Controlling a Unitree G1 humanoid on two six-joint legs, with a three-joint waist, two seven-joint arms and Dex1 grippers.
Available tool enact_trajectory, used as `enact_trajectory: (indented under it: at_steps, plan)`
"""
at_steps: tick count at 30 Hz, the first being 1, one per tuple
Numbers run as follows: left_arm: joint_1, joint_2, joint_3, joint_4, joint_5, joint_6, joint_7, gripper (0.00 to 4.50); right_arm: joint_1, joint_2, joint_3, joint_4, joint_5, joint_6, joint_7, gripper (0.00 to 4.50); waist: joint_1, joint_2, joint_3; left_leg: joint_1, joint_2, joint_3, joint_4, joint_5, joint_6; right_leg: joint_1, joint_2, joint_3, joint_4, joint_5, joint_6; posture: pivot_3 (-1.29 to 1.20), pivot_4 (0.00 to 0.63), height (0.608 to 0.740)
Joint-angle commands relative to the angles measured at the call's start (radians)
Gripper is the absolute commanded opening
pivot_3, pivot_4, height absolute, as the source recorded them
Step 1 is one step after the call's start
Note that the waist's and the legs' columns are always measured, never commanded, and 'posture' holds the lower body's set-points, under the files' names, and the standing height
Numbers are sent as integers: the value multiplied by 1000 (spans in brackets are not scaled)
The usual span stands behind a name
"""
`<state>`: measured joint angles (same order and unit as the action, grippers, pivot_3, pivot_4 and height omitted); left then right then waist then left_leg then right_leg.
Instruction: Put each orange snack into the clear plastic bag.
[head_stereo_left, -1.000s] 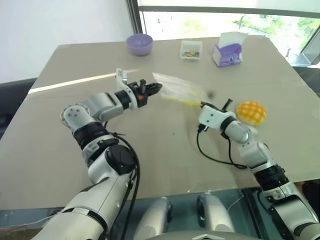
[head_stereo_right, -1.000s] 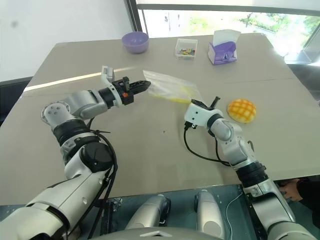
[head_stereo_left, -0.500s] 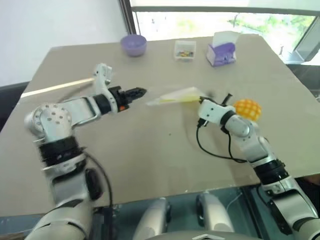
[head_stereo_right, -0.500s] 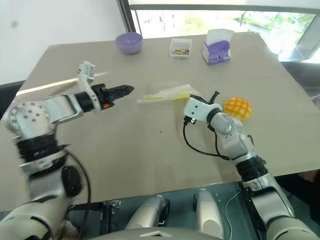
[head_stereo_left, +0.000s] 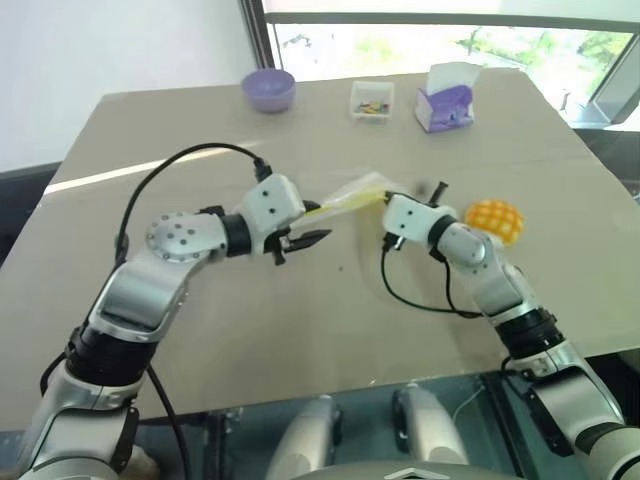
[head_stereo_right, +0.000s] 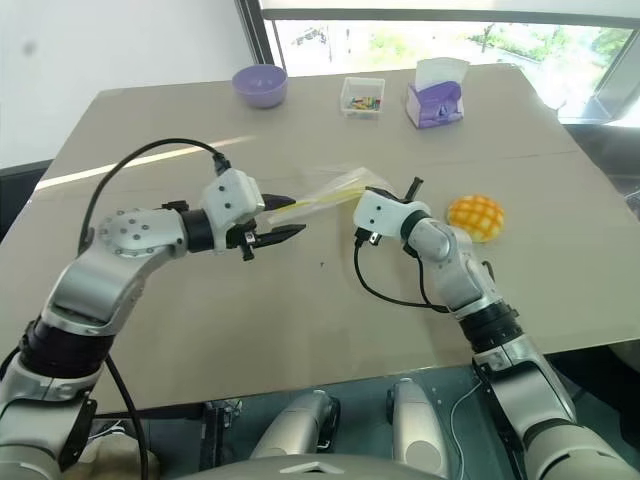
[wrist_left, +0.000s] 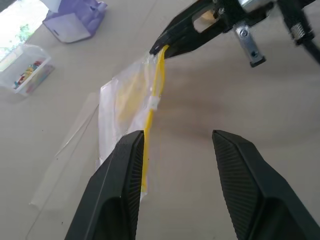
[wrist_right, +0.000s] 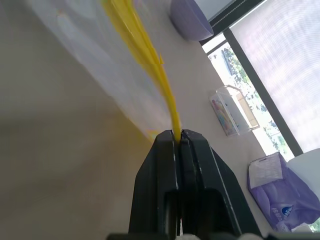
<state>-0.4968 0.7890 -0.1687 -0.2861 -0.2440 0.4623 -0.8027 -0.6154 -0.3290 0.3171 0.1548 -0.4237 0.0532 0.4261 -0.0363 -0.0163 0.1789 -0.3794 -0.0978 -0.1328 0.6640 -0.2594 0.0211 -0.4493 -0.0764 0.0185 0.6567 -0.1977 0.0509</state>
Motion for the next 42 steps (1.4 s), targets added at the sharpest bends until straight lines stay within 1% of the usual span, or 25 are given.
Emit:
enact_trajectory:
  at_steps: [1, 2, 4, 5, 6, 11, 13, 16, 19, 20, 22, 24, 25, 26, 27, 28, 30, 33, 34, 37, 42]
  plan:
    - [-44, -21, -9, 35, 61, -39, 7, 2054, -26, 13, 2, -32, -1, -7, -6, 0, 0, 0, 0, 0, 0, 0, 0, 0, 0, 0, 0, 0, 0, 0, 0, 0, 150, 740]
    - [-51, -29, -13, 47, 71, -40, 6, 1757, -23, 14, 3, -37, -2, -7, -5, 0, 0, 0, 0, 0, 0, 0, 0, 0, 0, 0, 0, 0, 0, 0, 0, 0, 150, 740]
    - [-64, -43, -17, 71, 91, -42, 6, 967, -21, 18, 4, -40, -4, -6, -5, 0, 0, 0, 0, 0, 0, 0, 0, 0, 0, 0, 0, 0, 0, 0, 0, 0, 150, 740]
    - [-68, -49, -17, 80, 96, -46, 1, 459, -21, 20, 4, -41, -5, -6, -5, 0, -1, 0, 0, 0, 0, 0, 0, 0, 0, 0, 0, 0, 0, 0, 0, 0, 150, 740]
    - [-70, -55, -18, 87, 102, -51, -2, 78, -21, 21, 5, -41, -6, -5, -6, 0, -2, 0, 0, 0, 0, 0, 0, 0, 0, 0, 0, 0, 0, 0, 0, 0, 150, 740]
    - [-73, -80, -14, 111, 124, -71, -5, 78, -13, 27, 8, -50, -5, 2, -6, 0, -2, 0, 0, 0, 0, -1, 0, 0, 0, 0, 0, 0, 0, 0, 0, 0, 150, 740]
    - [-73, -90, 19, 113, 95, -56, -9, 78, -7, 28, 6, -56, 13, 13, 15, 0, -2, 0, 0, 0, 0, -1, 0, 0, 0, 0, 0, 0, 0, 0, 0, 0, 150, 740]
    - [-73, -101, 63, 126, 43, -31, -29, 0, -5, 28, -2, -59, 27, 23, 27, 893, -3, 0, 0, 0, 0, -1, 0, 0, 0, 0, 0, -1, 0, 0, 0, 0, 150, 740]
    - [-68, -98, 76, 134, 28, -41, -52, 0, -5, 32, -9, -61, 33, 29, 22, 2274, -3, 0, 0, 0, 0, -1, 0, 0, 0, 0, 0, -1, 1, 0, 0, 0, 150, 740]
    - [-68, -97, 80, 138, 27, -50, -57, 0, -3, 34, -13, -64, 40, 36, 23, 2852, -3, 0, 0, 0, 0, -1, 0, 0, 0, 0, 0, -1, 0, 0, 0, 0, 150, 740]
    - [-67, -106, 94, 153, 18, -91, -71, 0, 8, 29, -19, -85, 61, 49, 40, 3821, -2, 0, 0, 0, 0, -1, 0, 0, 0, 0, 0, -1, 0, 0, 0, 0, 150, 740]
    - [-69, -122, 115, 184, 4, -147, -85, 0, 37, 8, -40, -141, 102, 70, 79, 3821, -1, 0, 0, 0, 0, -1, 0, 0, 0, 0, 0, -1, 0, 0, 0, 0, 150, 740]
    - [-68, -127, 121, 204, -4, -203, -110, 0, 58, -5, -61, -186, 130, 88, 100, 3821, 0, 0, 0, 0, 0, -1, 0, 0, 0, 0, 0, -1, 0, 0, 0, 0, 150, 740]
    - [-69, -122, 121, 222, 0, -235, -130, 0, 78, -10, -86, -232, 166, 118, 119, 3532, 1, 0, 0, -1, 0, -2, 0, 0, 0, 0, 0, -2, 0, 0, 0, 0, 150, 740]
    - [-69, -116, 119, 239, 5, -267, -148, 0, 95, -13, -108, -275, 198, 152, 133, 3149, 1, 0, 0, -1, 0, -2, 0, 0, 0, 0, -1, -2, 0, 0, 0, 0, 150, 740]
    - [-72, -108, 113, 258, 22, -309, -162, 0, 113, -23, -124, -319, 218, 176, 148, 2960, 2, 0, 0, -1, 0, -2, 0, 0, 0, 0, -1, -2, 0, 0, 0, 0, 150, 740]
    - [-78, -96, 100, 292, 54, -377, -176, 0, 148, -39, -150, -400, 255, 229, 172, 2057, 3, 0, 0, -1, 0, -2, 0, 0, 0, 0, -1, -2, 0, 0, 0, 0, 150, 740]
    - [-82, -93, 91, 323, 85, -446, -187, 0, 181, -36, -181, -490, 317, 297, 183, 433, 2, 0, 0, -1, 0, -2, 0, 0, 1, 0, -1, -2, 0, 0, 0, 0, 150, 740]
    - [-83, -94, 88, 328, 92, -456, -188, 0, 191, -23, -195, -521, 354, 322, 184, 46, 1, 0, 0, -1, 0, -2, 0, 0, 1, 0, -1, -2, 0, 0, 0, 0, 150, 740]
    - [-78, -96, 77, 337, 125, -487, -186, 0, 227, -15, -206, -596, 444, 395, 216, 12, 2, 0, 0, -1, 0, -2, 0, 0, 1, 0, -1, -2, 0, 0, 0, 0, 150, 740]
    - [-72, -101, 79, 332, 144, -506, -182, 0, 238, -46, -193, -615, 463, 391, 218, 12, 3, 0, 0, -1, 0, -2, 1, -1, 2, 0, -1, -3, 0, 0, 0, 0, 150, 740]
